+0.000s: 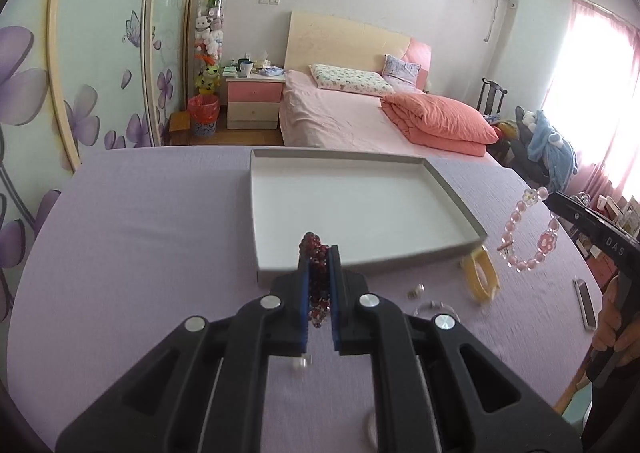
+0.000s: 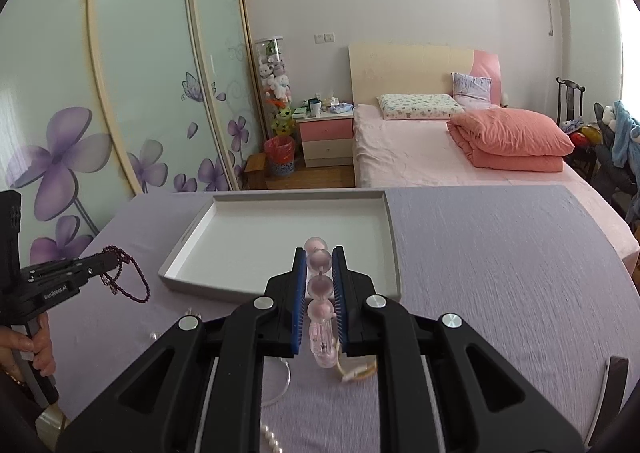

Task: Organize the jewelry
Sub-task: 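Carry both to the grey tray while the right gripper opens to drop the pink bracelet, then open the left gripper to drop the red beaded necklace into the tray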

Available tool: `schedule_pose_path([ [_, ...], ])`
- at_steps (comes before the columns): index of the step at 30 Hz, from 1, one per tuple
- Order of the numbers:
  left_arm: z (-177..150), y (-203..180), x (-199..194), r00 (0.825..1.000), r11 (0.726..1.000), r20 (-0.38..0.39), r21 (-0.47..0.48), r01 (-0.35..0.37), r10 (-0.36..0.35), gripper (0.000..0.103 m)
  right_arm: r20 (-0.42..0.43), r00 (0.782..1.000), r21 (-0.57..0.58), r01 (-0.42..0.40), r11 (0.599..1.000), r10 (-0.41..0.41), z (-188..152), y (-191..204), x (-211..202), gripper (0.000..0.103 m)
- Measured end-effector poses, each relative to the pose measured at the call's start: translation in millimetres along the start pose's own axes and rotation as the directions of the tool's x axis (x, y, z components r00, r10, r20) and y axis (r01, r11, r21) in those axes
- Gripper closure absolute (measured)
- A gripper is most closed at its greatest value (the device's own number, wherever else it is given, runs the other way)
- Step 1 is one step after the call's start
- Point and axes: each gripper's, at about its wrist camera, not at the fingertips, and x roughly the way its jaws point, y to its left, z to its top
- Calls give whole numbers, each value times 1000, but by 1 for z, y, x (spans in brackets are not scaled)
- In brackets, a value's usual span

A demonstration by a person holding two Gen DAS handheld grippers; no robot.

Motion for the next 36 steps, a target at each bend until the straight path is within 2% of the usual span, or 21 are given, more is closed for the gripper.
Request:
schedule_pose_path([
  [9,57,-3,77,999,1000,-38,3,-30,30,94,-60,998,-13,-5,1000,4,44,4,73,89],
  [16,92,2,140,996,998,-63,-10,-57,57,94,-177,983,43,-40,998,47,53,9,151,89],
  [23,99,9,182,993,998,-99,-19,-66,64,94,-283,957,76,89,993,-64,44,-19,205,89],
  [28,100,9,193,993,998,-101,-8,-68,67,94,-316,942,77,141,987,-110,42,-28,210,88],
  [29,100,9,196,992,997,-103,-7,-72,71,94,-317,942,80,139,987,-107,42,-28,209,81],
  [30,101,10,197,992,997,-104,-9,-75,74,94,-312,945,88,134,987,-101,41,-30,205,63],
  [32,102,12,201,991,996,-106,-24,-81,78,94,-294,951,88,127,988,-96,43,-30,202,42],
  [35,101,13,200,991,994,-100,-40,-97,93,91,-272,957,69,120,990,-97,43,-28,192,42],
  [36,102,13,198,990,993,-95,-44,-107,102,82,-266,960,72,112,991,-89,43,-29,188,42],
])
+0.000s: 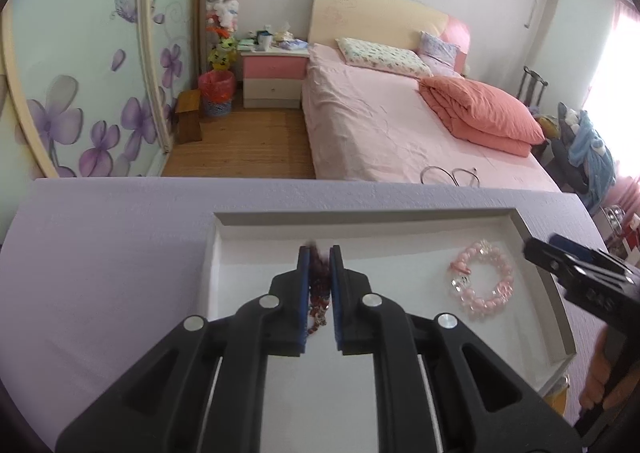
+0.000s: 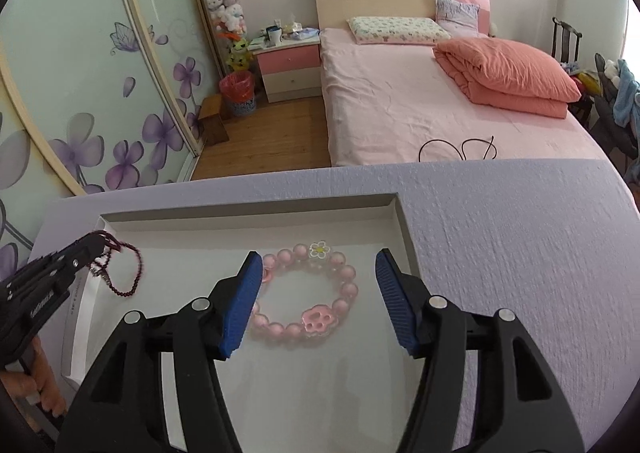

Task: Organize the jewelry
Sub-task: 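Open the left gripper to drop the red beaded necklace into the tray, then grasp the pearl bracelet with the right gripper while the left grasps the silver cuff bangle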

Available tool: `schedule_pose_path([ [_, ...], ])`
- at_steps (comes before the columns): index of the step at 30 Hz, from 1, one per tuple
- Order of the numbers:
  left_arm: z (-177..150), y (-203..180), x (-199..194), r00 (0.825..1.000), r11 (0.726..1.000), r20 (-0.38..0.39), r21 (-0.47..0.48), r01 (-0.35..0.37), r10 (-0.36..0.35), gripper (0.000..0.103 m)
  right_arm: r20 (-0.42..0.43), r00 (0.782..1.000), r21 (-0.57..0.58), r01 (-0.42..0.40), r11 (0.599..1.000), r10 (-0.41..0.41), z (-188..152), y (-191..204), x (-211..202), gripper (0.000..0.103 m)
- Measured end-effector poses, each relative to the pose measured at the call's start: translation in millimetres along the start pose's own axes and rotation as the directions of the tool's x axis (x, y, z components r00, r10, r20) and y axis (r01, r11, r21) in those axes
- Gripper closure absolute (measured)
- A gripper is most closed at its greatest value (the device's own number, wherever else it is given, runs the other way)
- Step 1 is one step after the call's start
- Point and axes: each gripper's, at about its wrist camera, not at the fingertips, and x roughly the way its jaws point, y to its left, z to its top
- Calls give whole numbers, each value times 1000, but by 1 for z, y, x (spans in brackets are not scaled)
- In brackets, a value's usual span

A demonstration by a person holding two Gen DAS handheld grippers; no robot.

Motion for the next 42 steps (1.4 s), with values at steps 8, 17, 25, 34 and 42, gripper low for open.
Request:
schedule_pose_path([
  [8,-8,12,-44,998,1000,60,-22,-19,21,58,63,998,-18,-20,1000,21,-14,-7,-35,42],
  [17,-81,29,-130,991,998,119,10,-60,58,39,146,985,-82,-75,994,86,-73,-5,-102,42],
  [25,-161,25,-200,983,998,170,0,-63,62,16,181,974,-135,-114,984,137,-146,0,-152,43],
  [34,-232,16,-227,984,1000,176,3,-13,12,11,104,982,-152,-141,978,158,-214,2,-154,58],
  [42,-265,8,-228,990,1000,140,18,22,-24,11,-4,983,-162,-181,970,182,-254,13,-140,71],
])
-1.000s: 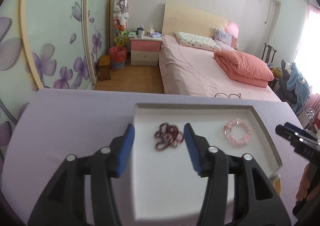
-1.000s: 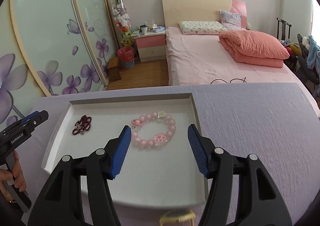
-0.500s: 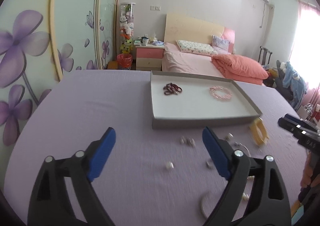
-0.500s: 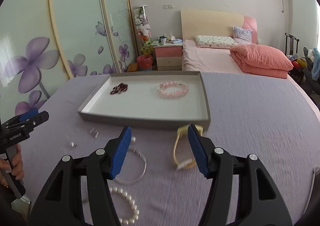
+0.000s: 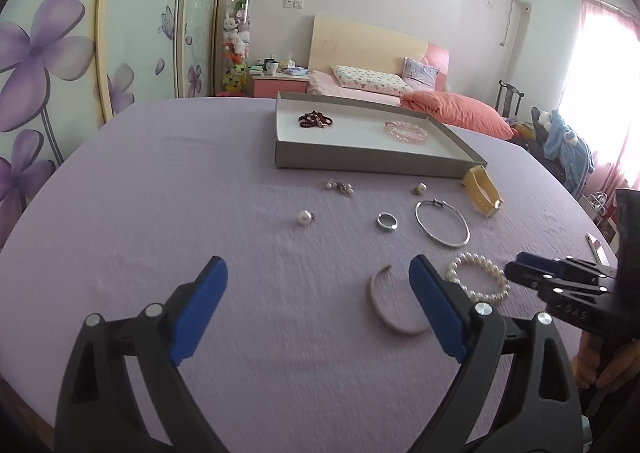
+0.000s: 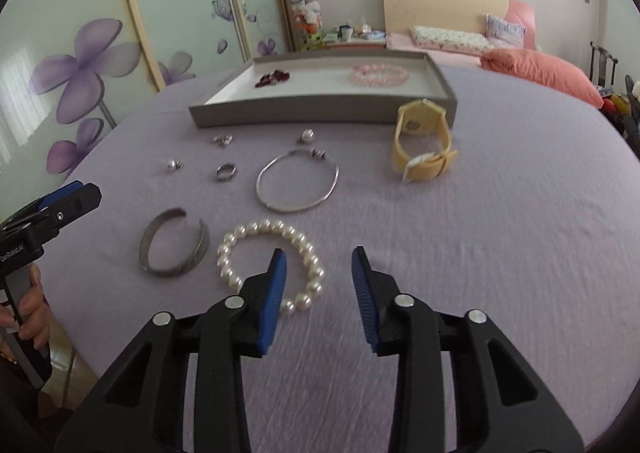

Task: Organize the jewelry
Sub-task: 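Grasp the pearl bracelet with the right gripper while the left grasps the silver cuff bangle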

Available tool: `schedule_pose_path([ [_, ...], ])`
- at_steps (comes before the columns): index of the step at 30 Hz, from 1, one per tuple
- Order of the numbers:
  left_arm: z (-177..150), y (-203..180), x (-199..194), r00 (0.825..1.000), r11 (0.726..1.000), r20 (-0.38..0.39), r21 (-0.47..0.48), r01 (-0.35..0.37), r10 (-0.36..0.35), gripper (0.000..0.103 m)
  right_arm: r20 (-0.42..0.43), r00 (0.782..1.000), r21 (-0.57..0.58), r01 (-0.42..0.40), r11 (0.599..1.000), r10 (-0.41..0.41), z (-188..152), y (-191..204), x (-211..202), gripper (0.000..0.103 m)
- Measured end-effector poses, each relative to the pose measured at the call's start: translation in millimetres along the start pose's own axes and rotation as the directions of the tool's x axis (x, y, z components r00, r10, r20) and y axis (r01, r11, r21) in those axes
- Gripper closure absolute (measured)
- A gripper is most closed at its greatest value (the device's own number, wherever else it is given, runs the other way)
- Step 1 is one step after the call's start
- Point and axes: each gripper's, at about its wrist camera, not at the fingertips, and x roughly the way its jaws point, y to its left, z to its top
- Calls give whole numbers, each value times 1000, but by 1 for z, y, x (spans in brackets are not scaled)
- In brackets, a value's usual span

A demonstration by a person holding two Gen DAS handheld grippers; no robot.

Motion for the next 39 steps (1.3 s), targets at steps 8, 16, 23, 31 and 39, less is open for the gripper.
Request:
schedule_pose_path([
  [8,-10,-11,4,1000,999,-18,43,20,-19,11,-29,999,-60,34,998,-35,-1,14,11,78],
  [16,-13,-20,9,998,997,-41,69,42,-39,8,-32,997,-79,66,995,-69,-3,15,11,86],
  [23,-17,-35,16,995,991,-77,114,69,-61,6,-9,999,-6,36,999,-36,0,2,4,93],
  [31,-17,-55,35,990,985,-130,157,72,-51,5,128,991,69,-42,997,33,24,-13,-38,93],
  [39,-19,-64,50,985,986,-171,157,62,-34,5,173,984,94,-46,995,29,40,-23,-43,93],
])
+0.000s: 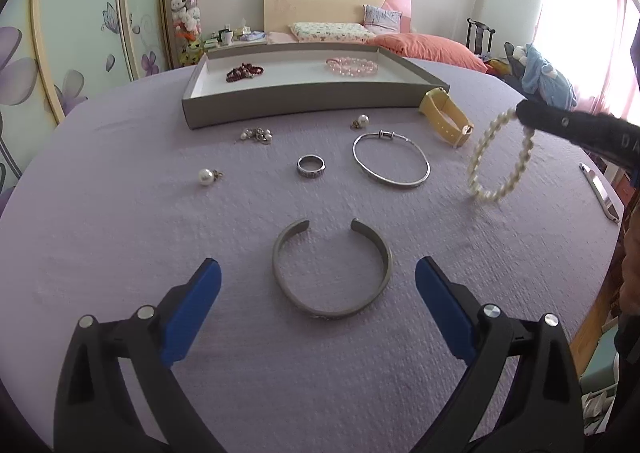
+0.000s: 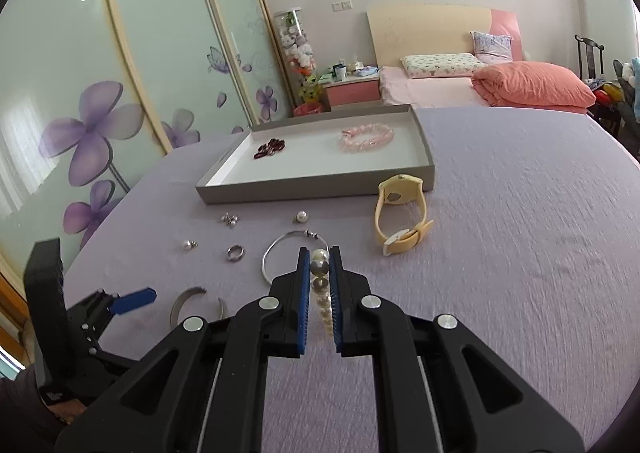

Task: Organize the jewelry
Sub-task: 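Grasp the pearl bracelet with the right gripper while the left grasps the silver cuff bangle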

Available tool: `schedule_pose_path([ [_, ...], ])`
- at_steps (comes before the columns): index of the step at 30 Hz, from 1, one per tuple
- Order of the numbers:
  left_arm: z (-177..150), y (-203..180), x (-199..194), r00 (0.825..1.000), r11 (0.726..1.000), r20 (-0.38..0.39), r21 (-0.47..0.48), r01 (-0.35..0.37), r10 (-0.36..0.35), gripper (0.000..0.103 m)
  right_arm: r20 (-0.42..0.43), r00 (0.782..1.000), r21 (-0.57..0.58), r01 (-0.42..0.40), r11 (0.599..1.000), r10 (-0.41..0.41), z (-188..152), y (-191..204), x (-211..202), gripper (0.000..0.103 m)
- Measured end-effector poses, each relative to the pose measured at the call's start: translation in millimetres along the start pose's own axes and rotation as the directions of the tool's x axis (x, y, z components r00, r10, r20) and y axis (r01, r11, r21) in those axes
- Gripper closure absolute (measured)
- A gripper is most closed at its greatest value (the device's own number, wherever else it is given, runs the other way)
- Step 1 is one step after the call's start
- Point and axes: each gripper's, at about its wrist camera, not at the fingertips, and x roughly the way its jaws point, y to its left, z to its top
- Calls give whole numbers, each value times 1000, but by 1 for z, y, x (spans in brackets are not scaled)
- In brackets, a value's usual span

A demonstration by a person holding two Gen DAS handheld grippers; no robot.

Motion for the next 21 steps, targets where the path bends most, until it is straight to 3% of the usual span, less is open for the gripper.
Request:
schedule_pose_path([
  [9,4,-5,15,998,999,-39,13,-39,39,7,-6,1000,26,-14,1000,14,-1,-6,2,93],
  [19,6,-7,18,997,999,-56,9,-52,52,23,-7,1000,25,-28,999,28,-1,-4,2,93],
  [21,6,-7,16,998,999,-47,18,-48,49,35,-4,1000,23,-31,999,31,0,-3,2,93],
])
